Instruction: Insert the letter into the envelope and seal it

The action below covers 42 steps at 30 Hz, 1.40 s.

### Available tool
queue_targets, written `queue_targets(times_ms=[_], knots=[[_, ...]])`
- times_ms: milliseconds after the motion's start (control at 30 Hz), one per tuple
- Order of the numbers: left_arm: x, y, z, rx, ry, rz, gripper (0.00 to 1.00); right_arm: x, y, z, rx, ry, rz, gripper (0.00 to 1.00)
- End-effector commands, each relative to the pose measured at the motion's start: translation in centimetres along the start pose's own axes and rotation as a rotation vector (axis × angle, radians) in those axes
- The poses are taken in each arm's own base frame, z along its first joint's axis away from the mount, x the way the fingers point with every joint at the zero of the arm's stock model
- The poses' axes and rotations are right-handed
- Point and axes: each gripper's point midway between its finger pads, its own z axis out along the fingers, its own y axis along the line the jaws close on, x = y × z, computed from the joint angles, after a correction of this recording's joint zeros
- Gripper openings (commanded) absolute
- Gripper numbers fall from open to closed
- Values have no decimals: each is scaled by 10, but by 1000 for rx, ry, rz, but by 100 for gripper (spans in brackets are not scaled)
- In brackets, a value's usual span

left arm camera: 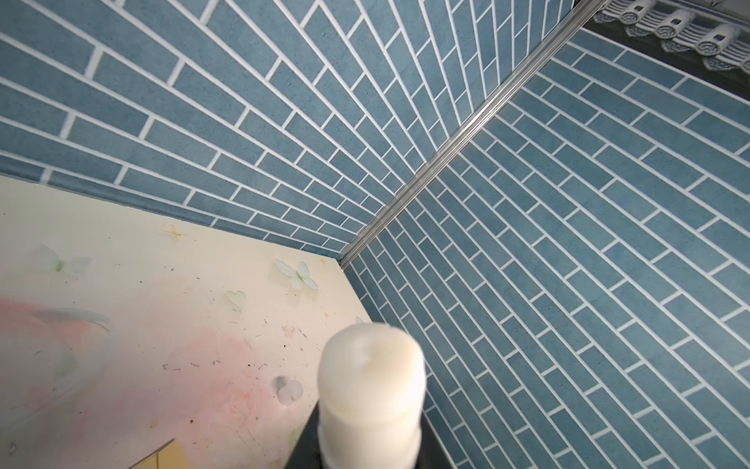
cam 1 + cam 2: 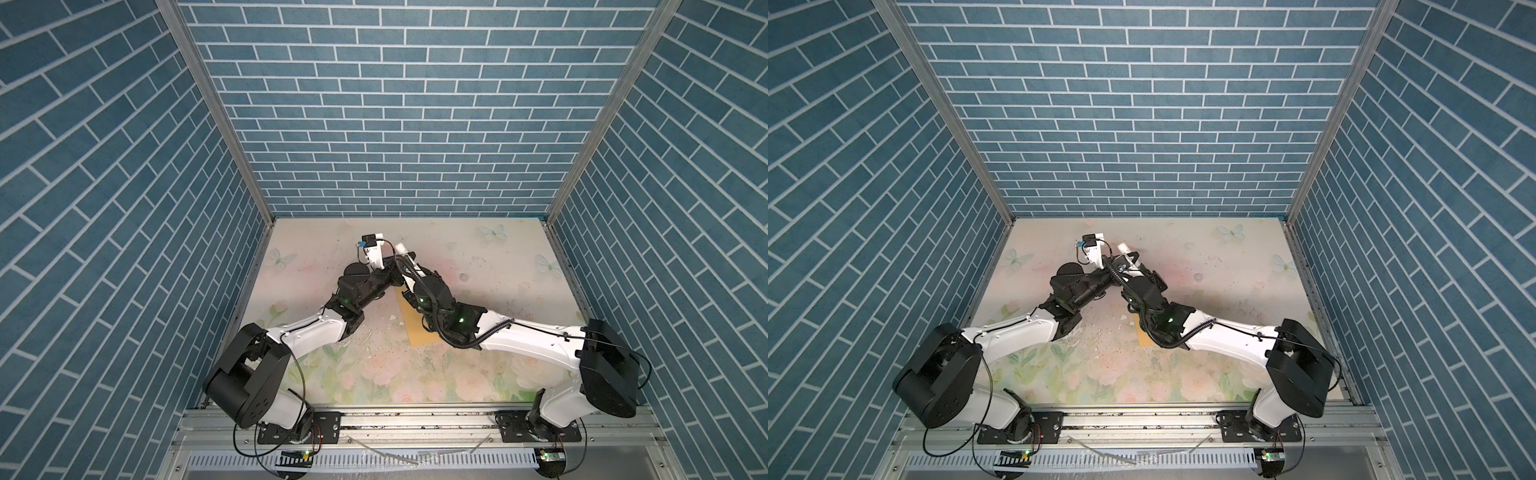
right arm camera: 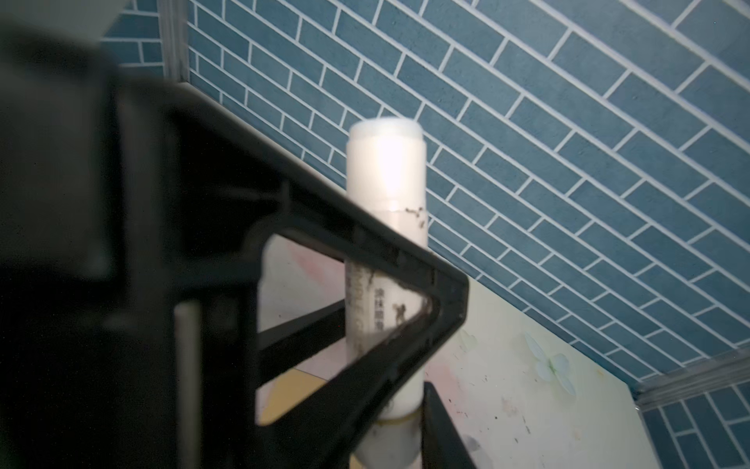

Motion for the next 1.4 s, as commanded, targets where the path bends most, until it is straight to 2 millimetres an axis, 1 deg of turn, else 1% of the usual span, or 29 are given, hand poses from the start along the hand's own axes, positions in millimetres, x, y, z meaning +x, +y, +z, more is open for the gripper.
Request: queue_targets(times_ms=[0, 100, 167, 200, 267, 333, 400, 433, 500, 567, 600, 700, 800, 1033, 1133, 1367], knots=[[23, -19, -1, 73, 96, 11, 0, -38, -40, -4, 146, -74, 33, 0], [23, -19, -2, 69, 97, 20, 0, -40, -32, -9, 41, -92, 78, 0], [22, -21, -2, 74, 100, 25, 0, -38, -27, -10, -61, -91, 125, 0], [22, -23, -3, 77, 102, 28, 0, -35, -23, -11, -118, -83, 146, 4], [20, -27, -3, 86, 107, 37, 0, -30, -19, -13, -252, -78, 220, 19], [19, -29, -4, 87, 119, 49, 0, -28, -12, -20, -403, -90, 294, 34], [18, -32, -4, 94, 126, 53, 0, -28, -11, -28, -539, -104, 377, 46], [18, -33, -4, 100, 128, 51, 0, -28, -11, -31, -579, -110, 401, 50], [16, -39, -5, 127, 131, 46, 0, -27, -11, -38, -660, -120, 436, 60], [14, -44, -6, 148, 132, 45, 0, -25, -10, -44, -727, -114, 467, 67], [13, -46, -7, 158, 133, 45, 0, -23, -10, -47, -760, -109, 485, 68], [13, -51, -7, 180, 141, 48, 0, -19, -13, -53, -838, -123, 554, 70], [13, -54, -5, 200, 149, 41, 0, -20, -21, -57, -908, -161, 650, 70], [12, -63, -6, 254, 142, 5, 0, -18, -36, -56, -996, -230, 794, 69], [10, -65, -8, 258, 138, 7, 0, -18, -37, -56, -1034, -244, 825, 67], [7, -69, -5, 280, 130, -6, 0, -20, -35, -55, -1086, -253, 854, 60]])
